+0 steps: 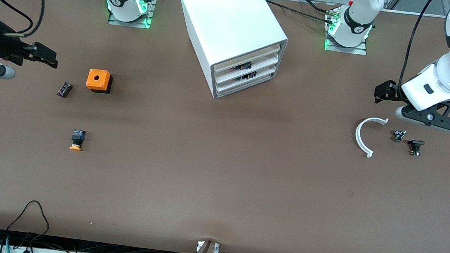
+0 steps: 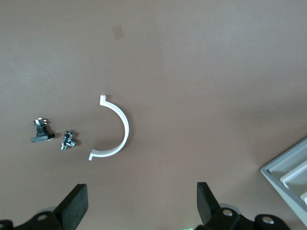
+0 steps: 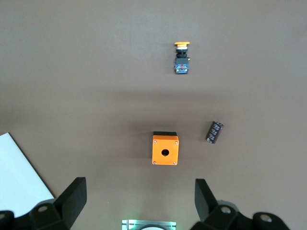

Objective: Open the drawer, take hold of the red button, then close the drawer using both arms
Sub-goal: 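Move the right gripper toward the cabinet while the left gripper reaches the drawer, then grasp the drawer handle with the left gripper while the right gripper approaches, then pull the drawer open with the left gripper while the right gripper hovers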

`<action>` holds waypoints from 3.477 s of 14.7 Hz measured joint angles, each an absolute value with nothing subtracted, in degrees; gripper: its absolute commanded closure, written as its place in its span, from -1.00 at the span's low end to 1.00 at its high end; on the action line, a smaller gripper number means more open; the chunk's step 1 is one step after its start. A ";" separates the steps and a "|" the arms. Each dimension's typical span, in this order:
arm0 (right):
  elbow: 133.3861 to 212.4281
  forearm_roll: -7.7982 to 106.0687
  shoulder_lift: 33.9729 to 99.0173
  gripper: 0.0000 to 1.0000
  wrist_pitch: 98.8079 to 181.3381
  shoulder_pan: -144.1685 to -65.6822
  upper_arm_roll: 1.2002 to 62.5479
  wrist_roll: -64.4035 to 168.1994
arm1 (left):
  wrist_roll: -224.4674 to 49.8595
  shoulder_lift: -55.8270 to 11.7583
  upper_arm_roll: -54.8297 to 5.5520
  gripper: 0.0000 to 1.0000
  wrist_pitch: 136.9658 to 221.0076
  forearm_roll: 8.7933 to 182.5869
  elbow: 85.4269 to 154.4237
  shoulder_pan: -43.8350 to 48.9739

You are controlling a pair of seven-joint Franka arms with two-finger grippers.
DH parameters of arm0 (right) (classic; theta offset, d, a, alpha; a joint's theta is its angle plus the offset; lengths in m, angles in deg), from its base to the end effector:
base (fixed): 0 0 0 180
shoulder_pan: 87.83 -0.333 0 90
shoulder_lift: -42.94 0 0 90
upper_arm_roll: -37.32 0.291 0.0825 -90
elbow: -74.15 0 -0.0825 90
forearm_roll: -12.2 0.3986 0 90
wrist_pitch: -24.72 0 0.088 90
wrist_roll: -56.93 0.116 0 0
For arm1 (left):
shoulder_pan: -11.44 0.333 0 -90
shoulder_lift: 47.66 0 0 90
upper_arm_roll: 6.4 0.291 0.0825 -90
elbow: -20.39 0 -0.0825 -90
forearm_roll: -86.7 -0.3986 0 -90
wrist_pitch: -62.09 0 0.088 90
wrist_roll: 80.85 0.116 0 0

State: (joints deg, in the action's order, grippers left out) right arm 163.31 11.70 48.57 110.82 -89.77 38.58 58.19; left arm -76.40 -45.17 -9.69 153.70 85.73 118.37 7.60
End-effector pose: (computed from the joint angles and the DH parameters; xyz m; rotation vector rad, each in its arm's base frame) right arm 0.5834 0.0311 0.5355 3.1197 0.0530 -0.2365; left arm 0.5670 -0.0685 0.5007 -3.0982 0.3172 0.2406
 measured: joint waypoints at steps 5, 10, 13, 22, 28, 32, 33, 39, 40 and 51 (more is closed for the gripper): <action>163.29 11.70 51.88 -1.00 113.13 -92.53 38.70 63.81 | -69.50 -44.44 -10.17 -0.99 150.83 88.79 118.35 5.09; 163.28 11.80 55.26 -1.00 117.24 -95.95 38.80 71.84 | -62.05 -42.97 -9.92 -0.99 149.65 99.74 118.35 5.78; 163.27 13.61 56.76 -1.00 119.14 -97.44 38.82 76.25 | -60.99 -41.25 -9.79 -0.99 147.70 107.99 118.35 6.28; 163.16 14.46 60.30 -1.00 123.24 -102.70 38.89 88.57 | -55.84 -32.91 -10.15 -0.98 142.72 132.83 120.74 5.90; 162.26 14.46 62.68 -1.00 125.40 -107.63 38.96 98.68 | -42.69 -30.91 -10.15 -0.97 147.11 143.31 131.46 5.84; 159.18 14.46 65.68 -1.00 125.75 -111.58 39.02 107.20 | -34.61 -29.94 -12.15 -0.48 152.92 149.17 139.97 5.22; 157.94 14.46 66.71 -1.00 125.79 -112.61 39.03 109.18 | -33.82 -29.47 -12.46 -0.32 153.34 149.83 141.11 5.00; 152.36 15.79 71.63 -1.00 125.83 -115.23 39.03 115.49 | -26.31 -23.54 -14.88 -0.12 153.51 151.80 142.45 4.78; 152.01 16.25 71.90 -1.00 125.83 -115.24 39.03 115.89 | -25.33 -22.58 -15.12 -0.12 153.53 152.70 142.51 4.73; 149.36 19.01 74.23 -1.00 125.83 -118.58 39.04 123.52 | -18.01 -17.01 -17.63 0.00 153.58 156.81 145.27 4.59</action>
